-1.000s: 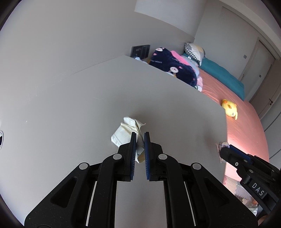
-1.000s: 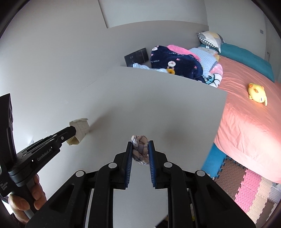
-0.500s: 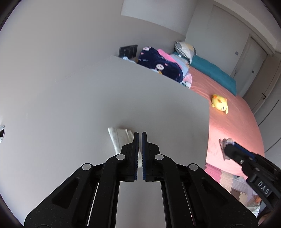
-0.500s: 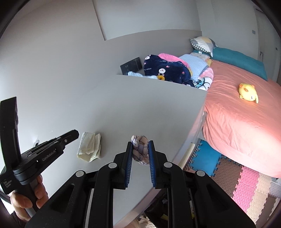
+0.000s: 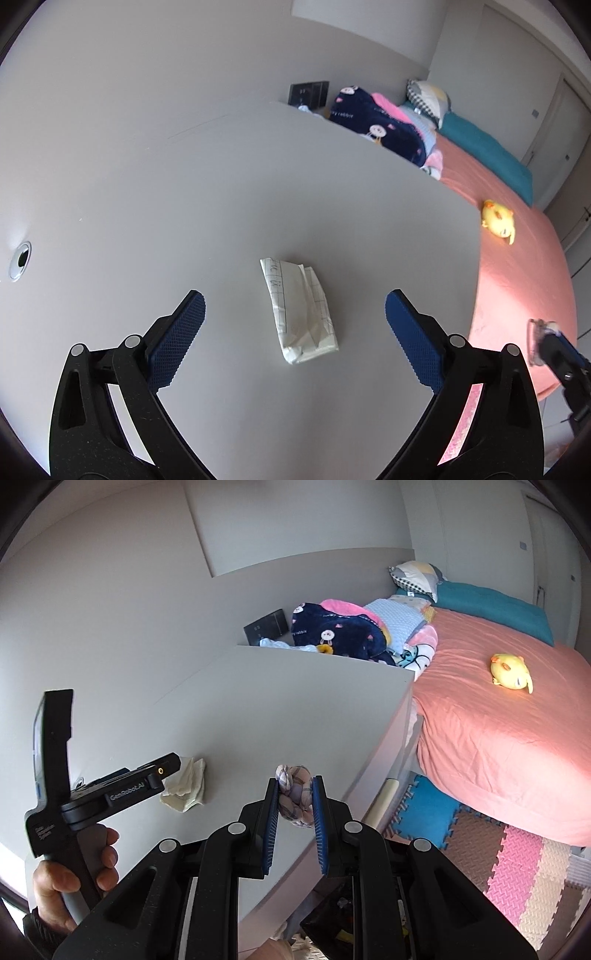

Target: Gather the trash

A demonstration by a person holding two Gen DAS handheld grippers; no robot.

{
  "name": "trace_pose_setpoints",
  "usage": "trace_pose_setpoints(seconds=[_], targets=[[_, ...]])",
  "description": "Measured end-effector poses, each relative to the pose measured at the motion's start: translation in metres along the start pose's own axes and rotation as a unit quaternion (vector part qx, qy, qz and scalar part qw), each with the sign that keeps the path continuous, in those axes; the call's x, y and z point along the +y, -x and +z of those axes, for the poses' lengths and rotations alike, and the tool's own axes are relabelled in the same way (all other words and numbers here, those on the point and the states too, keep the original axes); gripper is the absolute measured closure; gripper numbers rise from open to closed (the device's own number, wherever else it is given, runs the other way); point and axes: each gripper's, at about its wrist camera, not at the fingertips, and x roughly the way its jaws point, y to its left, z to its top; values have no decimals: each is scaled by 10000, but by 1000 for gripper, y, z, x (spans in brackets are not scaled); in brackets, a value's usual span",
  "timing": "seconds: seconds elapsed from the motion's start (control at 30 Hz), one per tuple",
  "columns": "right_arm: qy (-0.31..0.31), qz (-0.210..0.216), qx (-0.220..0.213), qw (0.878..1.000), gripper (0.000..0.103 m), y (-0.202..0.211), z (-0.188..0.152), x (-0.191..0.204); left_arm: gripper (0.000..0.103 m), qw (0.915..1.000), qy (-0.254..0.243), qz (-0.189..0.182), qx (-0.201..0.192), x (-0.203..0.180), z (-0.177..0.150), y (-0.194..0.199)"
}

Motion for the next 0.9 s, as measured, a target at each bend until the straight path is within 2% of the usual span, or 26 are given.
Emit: trace_pose_setpoints(seconds=[0.07,0.1,0.27,0.33,0.5,0.9], targets=[[-31,4,-16,10000,84,0,1,-3,32,9998,-61,80,168,-2,1,-12],[-34,1,-17,10000,84,0,1,-4,45,9994,-22,36,330,-1,2,-19],[-80,-19,-18,10000,84,-1,1,-9,64,9982,2,30,603,0,-2,-38],[-94,-27,-11,10000,84,-2,1,-11,79,9976,22,-22,687,0,-4,-43],[-134,-33,-2,9999,84,-2,-1,-14,85,9977,86,-53,676,3,-8,-43],[-166,-31,-86,9998,84,9,-4,-18,85,9989,-101,-236,404,-12,-14,-12]])
